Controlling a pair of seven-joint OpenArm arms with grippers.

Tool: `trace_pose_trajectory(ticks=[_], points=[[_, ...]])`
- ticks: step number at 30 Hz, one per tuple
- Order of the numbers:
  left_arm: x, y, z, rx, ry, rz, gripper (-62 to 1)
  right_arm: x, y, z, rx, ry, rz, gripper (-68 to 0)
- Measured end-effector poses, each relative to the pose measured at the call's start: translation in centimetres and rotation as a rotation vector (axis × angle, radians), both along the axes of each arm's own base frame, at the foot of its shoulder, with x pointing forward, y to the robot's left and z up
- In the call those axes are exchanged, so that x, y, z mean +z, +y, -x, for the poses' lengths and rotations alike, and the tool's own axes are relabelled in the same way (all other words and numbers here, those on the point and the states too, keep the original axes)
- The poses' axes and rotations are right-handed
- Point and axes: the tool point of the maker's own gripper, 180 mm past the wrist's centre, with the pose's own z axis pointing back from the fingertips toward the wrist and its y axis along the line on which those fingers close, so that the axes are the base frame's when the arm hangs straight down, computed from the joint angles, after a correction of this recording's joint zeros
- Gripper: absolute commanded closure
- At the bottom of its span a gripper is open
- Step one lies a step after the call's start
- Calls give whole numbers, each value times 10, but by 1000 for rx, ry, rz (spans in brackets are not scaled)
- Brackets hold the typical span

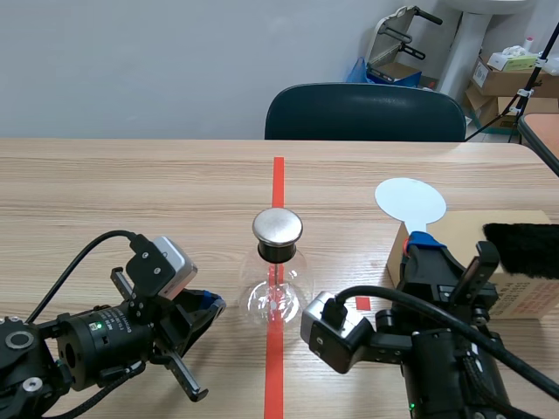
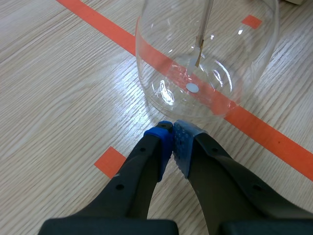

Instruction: Do the electroscope experiment

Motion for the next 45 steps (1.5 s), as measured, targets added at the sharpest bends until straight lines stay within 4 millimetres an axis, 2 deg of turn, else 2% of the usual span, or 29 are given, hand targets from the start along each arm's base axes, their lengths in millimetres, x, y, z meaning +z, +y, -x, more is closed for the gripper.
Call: trace_pose_trajectory(ticks=[9, 14, 18, 20, 27, 31, 36, 39, 41, 45], points=[[5, 4, -2, 11, -12, 25, -15, 0, 0, 0, 0, 0, 0, -8], [9, 18, -5, 41, 0, 40, -15, 0, 1, 0, 7, -1, -1, -9], [30, 20, -3, 19, -34, 81, -20, 9, 12, 0, 87, -43, -14, -9], [43, 17, 2, -1, -56, 111, -55, 13, 9, 0, 110, -54, -20, -9], [81, 9, 35, -89, -88, 199, -166, 20, -24, 5, 175, -88, -15, -9], [103, 4, 56, -147, -107, 253, -203, 20, -53, 7, 176, -74, -18, -9], [115, 1, 71, -169, -79, 285, -298, 40, -95, 1, 130, -134, -40, -9], [117, 2, 77, -184, -71, 278, -317, 47, -112, 2, 129, -159, -21, -9], [116, 5, 80, -190, -59, 268, -317, 45, -121, 4, 132, -157, -10, -9], [120, 8, 83, -203, -50, 257, -317, 25, -139, 9, 104, -127, -1, -9]])
